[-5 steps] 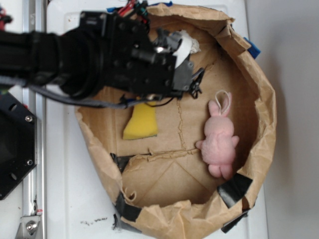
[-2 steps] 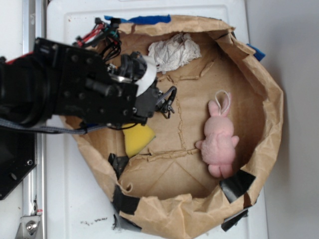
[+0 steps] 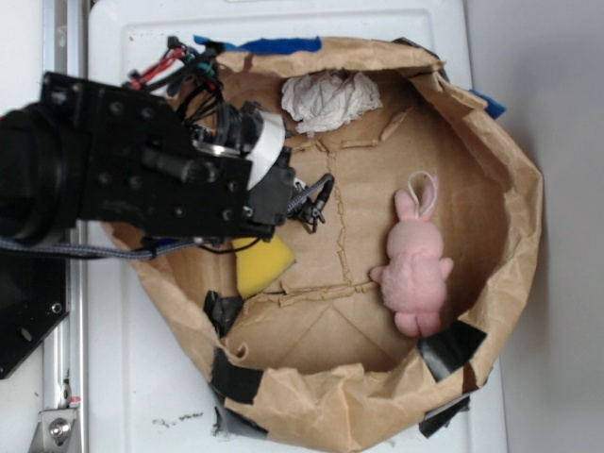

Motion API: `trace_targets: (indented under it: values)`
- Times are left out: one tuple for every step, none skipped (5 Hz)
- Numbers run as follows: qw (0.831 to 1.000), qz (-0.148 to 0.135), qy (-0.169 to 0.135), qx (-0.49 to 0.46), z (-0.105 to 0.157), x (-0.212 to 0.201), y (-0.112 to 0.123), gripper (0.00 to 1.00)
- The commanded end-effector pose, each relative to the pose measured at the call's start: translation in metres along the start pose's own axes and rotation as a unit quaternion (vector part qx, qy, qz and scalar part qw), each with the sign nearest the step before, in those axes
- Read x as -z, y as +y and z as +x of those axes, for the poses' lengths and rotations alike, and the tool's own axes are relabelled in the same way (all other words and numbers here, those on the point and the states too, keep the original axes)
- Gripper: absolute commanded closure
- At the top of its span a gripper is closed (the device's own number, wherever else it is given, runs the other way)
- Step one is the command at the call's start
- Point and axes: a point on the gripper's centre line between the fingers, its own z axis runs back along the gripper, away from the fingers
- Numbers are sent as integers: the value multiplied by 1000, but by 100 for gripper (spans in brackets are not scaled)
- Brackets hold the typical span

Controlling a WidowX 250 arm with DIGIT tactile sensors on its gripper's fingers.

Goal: Grab the white paper.

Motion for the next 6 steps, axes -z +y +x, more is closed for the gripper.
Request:
trace_targets:
  values:
    - [999,-27,-12,-20,35,-22,-1,0]
    - [999,-30,-10,-31,55,-25,-5,0]
    - [999,-26,-5,-42,103,-19,-23,0]
    - [999,-24,-2,-45,117,-18,-30,0]
    - [999,-24,-1,-46,118,-18,-32,0]
    - [999,-22,-1,-46,119,-16,-31,0]
